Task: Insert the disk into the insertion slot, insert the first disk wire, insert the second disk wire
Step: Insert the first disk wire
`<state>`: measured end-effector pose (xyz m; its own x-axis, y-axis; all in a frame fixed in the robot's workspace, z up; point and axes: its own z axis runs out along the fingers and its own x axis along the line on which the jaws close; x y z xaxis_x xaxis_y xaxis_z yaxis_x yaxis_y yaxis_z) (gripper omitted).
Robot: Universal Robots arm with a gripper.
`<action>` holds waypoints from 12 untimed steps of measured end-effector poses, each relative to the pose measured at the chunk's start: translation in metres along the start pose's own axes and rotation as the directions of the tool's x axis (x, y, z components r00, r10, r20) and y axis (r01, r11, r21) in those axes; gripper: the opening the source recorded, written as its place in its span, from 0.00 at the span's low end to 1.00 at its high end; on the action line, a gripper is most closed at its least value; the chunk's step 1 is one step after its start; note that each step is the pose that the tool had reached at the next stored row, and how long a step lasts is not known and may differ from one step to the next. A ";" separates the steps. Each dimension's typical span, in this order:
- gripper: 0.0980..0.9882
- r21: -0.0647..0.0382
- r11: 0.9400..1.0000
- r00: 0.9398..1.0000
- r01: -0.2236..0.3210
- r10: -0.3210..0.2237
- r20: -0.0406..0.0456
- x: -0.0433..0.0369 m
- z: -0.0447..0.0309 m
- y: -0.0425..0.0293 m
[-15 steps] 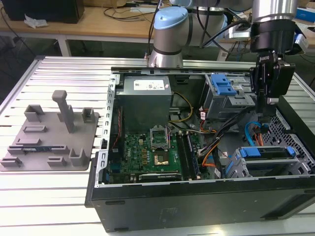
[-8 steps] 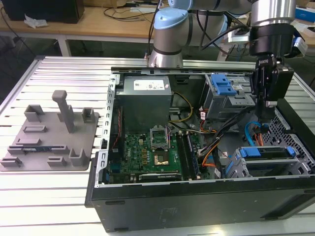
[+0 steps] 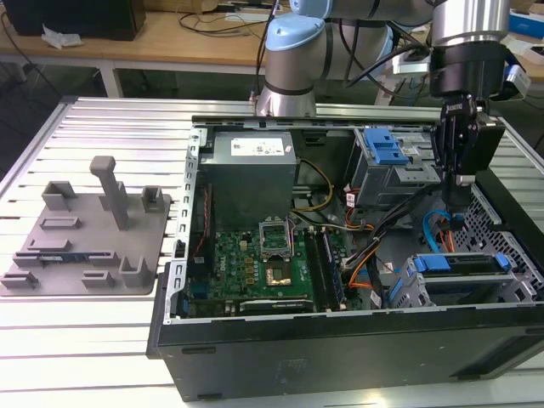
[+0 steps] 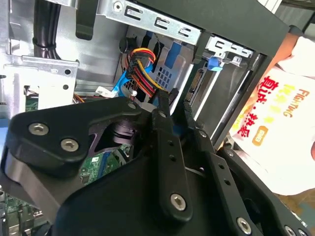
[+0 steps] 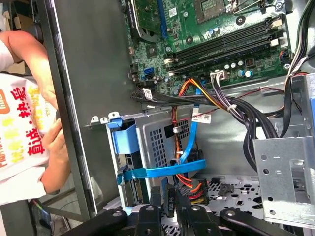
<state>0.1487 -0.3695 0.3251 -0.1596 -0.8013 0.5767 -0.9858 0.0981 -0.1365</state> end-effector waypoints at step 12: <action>0.07 0.000 1.000 1.000 0.000 0.000 0.000 -0.0009 0.0015 0.0003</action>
<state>0.1486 -0.3696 0.3233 -0.1597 -0.8013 0.5766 -0.9858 0.0982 -0.1365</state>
